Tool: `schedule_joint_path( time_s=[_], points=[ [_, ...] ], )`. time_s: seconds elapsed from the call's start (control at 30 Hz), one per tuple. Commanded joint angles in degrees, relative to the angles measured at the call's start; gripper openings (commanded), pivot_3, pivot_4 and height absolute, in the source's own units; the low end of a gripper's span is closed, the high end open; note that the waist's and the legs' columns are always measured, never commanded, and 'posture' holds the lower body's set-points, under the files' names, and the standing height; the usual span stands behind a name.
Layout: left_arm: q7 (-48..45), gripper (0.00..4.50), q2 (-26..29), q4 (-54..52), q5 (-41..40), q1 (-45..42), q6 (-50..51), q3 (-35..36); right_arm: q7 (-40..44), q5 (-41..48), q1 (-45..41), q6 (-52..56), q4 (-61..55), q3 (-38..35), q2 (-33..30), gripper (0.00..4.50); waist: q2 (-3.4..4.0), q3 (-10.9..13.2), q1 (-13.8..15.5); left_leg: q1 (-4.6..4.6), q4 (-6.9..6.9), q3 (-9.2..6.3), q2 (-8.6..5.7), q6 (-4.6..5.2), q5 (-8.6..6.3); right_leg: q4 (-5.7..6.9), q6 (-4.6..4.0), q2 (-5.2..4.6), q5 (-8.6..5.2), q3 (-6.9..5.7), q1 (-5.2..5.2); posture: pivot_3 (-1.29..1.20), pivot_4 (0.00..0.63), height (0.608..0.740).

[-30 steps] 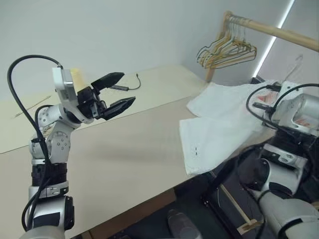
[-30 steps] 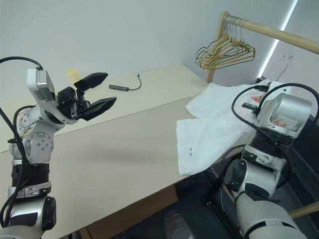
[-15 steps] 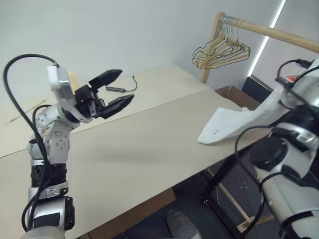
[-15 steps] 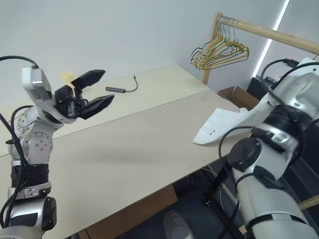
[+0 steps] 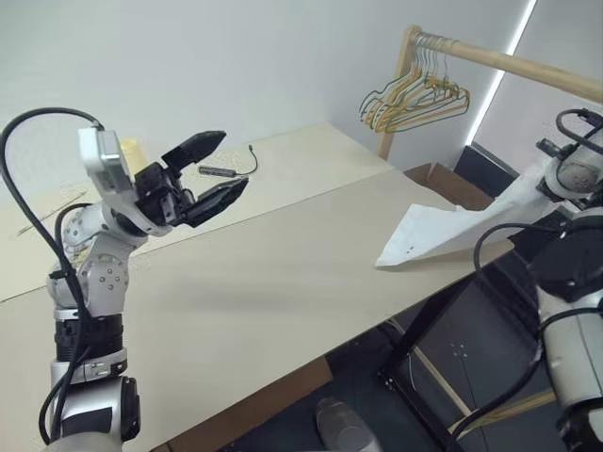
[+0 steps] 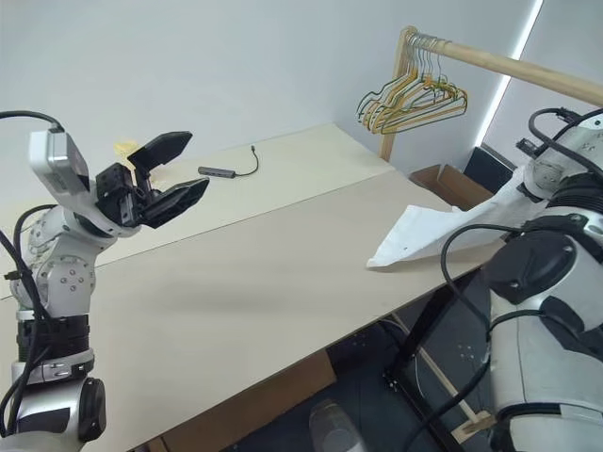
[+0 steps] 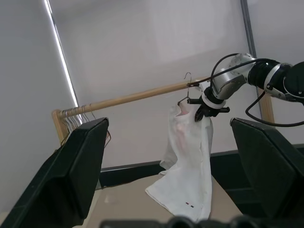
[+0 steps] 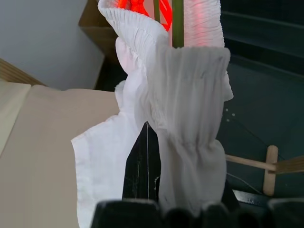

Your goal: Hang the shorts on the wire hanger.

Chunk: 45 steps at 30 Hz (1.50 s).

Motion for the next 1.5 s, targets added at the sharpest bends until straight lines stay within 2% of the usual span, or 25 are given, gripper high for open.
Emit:
schedule_joint_path(
  time_s=[0.03,0.27,0.47,0.63,0.9,1.1,1.17,1.4,1.5],
  points=[
    [0.45,4.46,0.3,-2.06,0.38,-0.47,-0.75,0.08,-1.53,2.22,-1.91,-3.11,2.78,1.62,-1.73,0.0,-0.01,0.01,0.08,0.0,-0.05,0.01,0.0,0.0,0.0,-0.02,0.01,0.0,-0.01,0.02,0.0,-0.3,0.0,0.74],
    [0.1,4.46,0.37,-2.05,0.88,-0.37,-0.76,-0.08,-4.16,5.44,-0.95,-5.06,7.38,1.5,-3.04,0.0,-0.05,0.04,0.37,-0.01,-0.23,0.16,0.0,0.01,-0.01,-0.12,0.07,0.0,-0.05,0.2,-0.01,-0.3,0.0,0.74],
    [-0.28,4.46,0.53,-1.37,1.32,-0.99,-0.94,-0.25,-2.93,6.32,0.44,-7.4,8.26,4.83,-3.72,0.0,-0.06,0.04,0.62,0.0,-0.23,0.19,0.0,0.03,-0.02,-0.18,0.08,0.02,-0.05,0.22,-0.01,-0.3,0.0,0.74],
    [-0.78,4.5,0.43,-1.65,0.5,-0.88,-0.72,0.05,-1.94,4.46,1.55,-8.74,6.73,10.62,-3.49,1.54,-0.06,0.04,0.58,-0.01,-0.23,0.23,0.01,0.08,-0.05,-0.23,0.1,0.0,-0.04,0.28,-0.01,-0.3,0.0,0.74],
    [-1.03,4.5,0.27,-1.76,0.85,-0.63,-0.97,-0.13,-4.43,3.55,1.8,-9.07,2.35,15.63,-3.1,4.39,-0.06,0.05,0.68,0.0,-0.23,0.25,0.03,0.1,-0.06,-0.24,0.13,0.0,-0.03,0.32,-0.01,-0.3,0.0,0.74],
    [-0.99,4.5,0.08,-1.79,1.17,-0.51,-1.36,-0.31,-8.17,-5.24,4.63,-11.18,-9.4,27.0,-1.12,4.47,-0.05,0.05,0.66,0.0,-0.23,0.25,0.04,0.11,-0.07,-0.23,0.14,0.01,-0.03,0.34,-0.03,-0.3,0.0,0.74],
    [-1.17,4.5,0.17,-1.91,0.91,-0.38,-1.13,-0.3,-7.87,-10.51,6.38,-12.75,-14.21,33.85,-0.67,4.47,-0.05,0.05,0.65,0.0,-0.23,0.26,0.05,0.11,-0.07,-0.21,0.15,0.0,-0.03,0.38,-0.04,-0.29,0.0,0.74],
    [-1.62,4.5,0.69,-2.43,0.47,0.38,-0.73,0.19,3.6,-17.16,12.11,-23.76,-28.27,47.73,2.65,4.47,-0.05,0.05,0.37,0.08,-0.16,0.32,0.06,0.11,-0.07,0.05,0.18,0.04,-0.02,0.52,-0.06,-0.28,0.0,0.74],
    [1.27,4.5,1.8,-2.33,1.71,1.86,0.33,1.31,11.55,-18.31,15.44,-28.06,-32.94,53.19,4.32,4.47,-0.05,0.04,0.51,0.12,-0.11,0.29,0.07,0.1,-0.07,0.11,0.18,0.05,-0.02,0.51,-0.06,-0.28,0.0,0.74]
  ],
)
